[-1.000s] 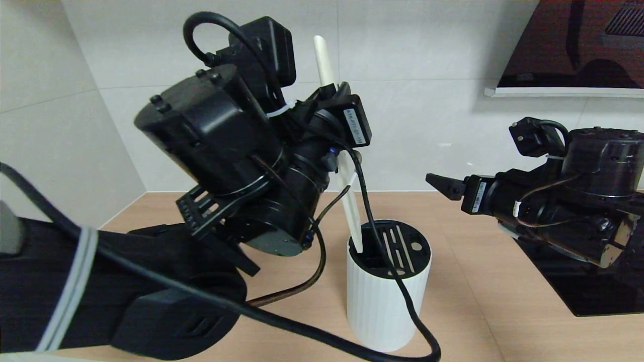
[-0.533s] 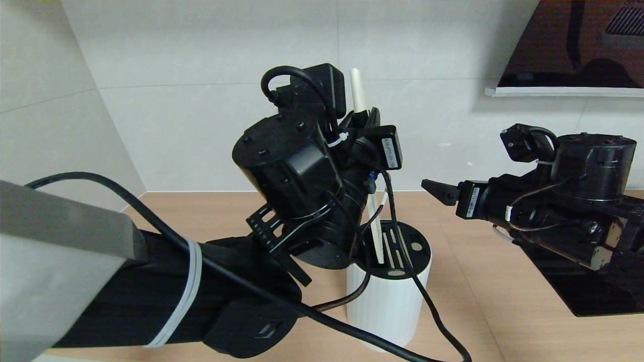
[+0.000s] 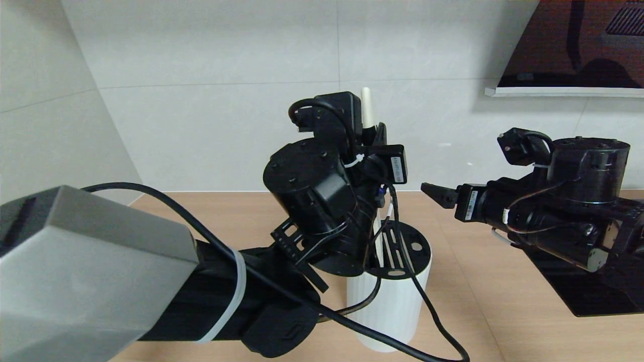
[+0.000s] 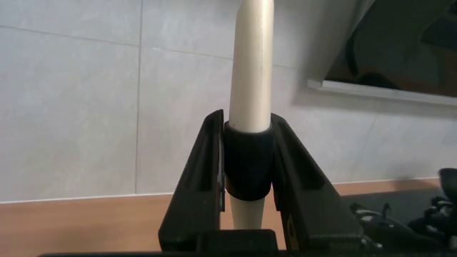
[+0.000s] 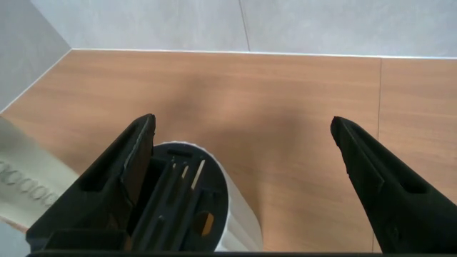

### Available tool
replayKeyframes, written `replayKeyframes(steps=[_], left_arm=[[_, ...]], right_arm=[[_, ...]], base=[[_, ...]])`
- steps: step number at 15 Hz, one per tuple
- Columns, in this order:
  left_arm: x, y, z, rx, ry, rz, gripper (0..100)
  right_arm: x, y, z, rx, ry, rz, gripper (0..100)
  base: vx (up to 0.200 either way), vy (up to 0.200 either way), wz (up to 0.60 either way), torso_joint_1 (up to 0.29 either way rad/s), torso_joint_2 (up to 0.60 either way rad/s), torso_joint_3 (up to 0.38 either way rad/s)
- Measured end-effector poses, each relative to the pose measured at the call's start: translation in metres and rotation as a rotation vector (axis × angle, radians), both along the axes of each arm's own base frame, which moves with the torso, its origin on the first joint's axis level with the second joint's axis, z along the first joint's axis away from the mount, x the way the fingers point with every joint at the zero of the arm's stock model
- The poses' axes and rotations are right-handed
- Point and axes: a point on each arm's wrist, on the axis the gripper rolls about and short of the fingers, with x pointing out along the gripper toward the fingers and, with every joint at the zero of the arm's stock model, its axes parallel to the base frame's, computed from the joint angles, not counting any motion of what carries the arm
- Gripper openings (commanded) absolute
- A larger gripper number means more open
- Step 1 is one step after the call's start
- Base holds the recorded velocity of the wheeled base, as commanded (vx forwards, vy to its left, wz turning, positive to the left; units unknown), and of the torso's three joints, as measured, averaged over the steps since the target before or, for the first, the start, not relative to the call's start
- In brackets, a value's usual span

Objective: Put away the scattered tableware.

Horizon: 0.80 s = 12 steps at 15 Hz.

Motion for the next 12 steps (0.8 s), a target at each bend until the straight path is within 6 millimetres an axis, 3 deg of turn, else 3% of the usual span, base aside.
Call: replayKeyframes(steps=[12], left_arm=[[0.006,-0.009,-0.033,0.07,0.059,0.004,0]], right_arm=[[0.0,0.0,-0.002,-0.013,0.001,0.003,100]], base=[[0.0,0.0,0.0,0.0,0.0,0.0]])
